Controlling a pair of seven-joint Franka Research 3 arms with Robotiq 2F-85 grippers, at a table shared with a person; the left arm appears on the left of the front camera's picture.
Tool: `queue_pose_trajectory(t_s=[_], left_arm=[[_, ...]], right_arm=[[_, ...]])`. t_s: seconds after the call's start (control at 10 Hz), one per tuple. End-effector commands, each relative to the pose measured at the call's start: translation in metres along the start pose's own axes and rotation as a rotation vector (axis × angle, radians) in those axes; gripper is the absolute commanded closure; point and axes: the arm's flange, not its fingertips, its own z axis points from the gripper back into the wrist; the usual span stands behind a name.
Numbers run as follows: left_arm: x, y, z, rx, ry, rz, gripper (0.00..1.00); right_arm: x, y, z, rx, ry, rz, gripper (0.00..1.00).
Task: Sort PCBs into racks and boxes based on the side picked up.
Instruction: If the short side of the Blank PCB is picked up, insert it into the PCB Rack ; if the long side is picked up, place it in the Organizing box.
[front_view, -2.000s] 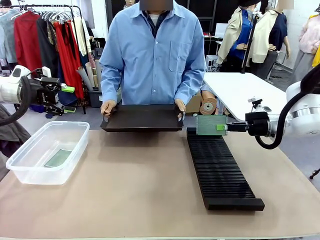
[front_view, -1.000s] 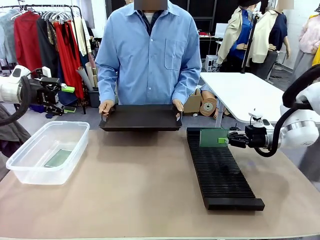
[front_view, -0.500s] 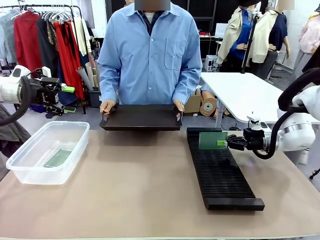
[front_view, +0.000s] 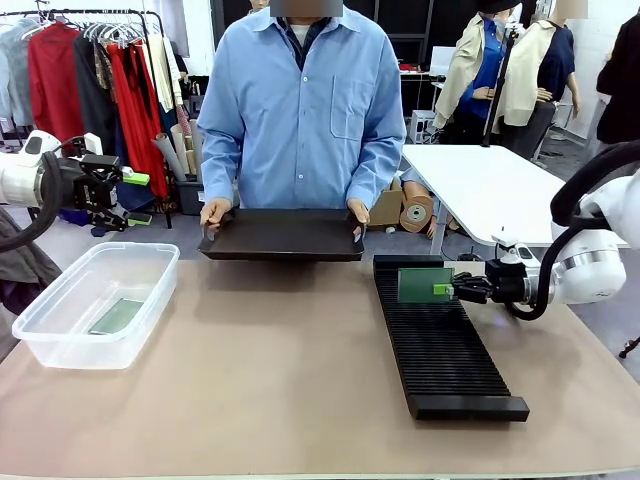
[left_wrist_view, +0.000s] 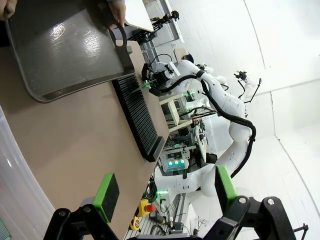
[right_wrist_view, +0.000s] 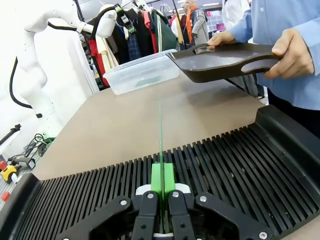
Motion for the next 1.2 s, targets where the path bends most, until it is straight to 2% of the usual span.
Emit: queue_pose_trajectory(t_s=[0.0,0.3,0.4,1.1], left_arm=[[-0.0001,-0.0022,0.0011,0.002,-0.004,-0.003,0.00],[-0.0001,-0.0022,0.0011,0.002,-0.004,-0.003,0.00],[-0.0001,-0.0022,0.0011,0.002,-0.004,-0.003,0.00],[-0.0001,-0.0022,0.0011,0.002,-0.004,-0.003,0.00]], right_arm=[[0.0013,-0.0104,-0.0005,-0.014,0.005,0.012,1.00],[0.0006,-0.0097,0.0026,-0.022,-0.014,-0.050,1.00],[-0.0041,-0.0044,0.0013,-0.011,0.010,-0.005,1.00],[-0.0041,-0.0044,0.0013,-0.011,0.010,-0.005,1.00]])
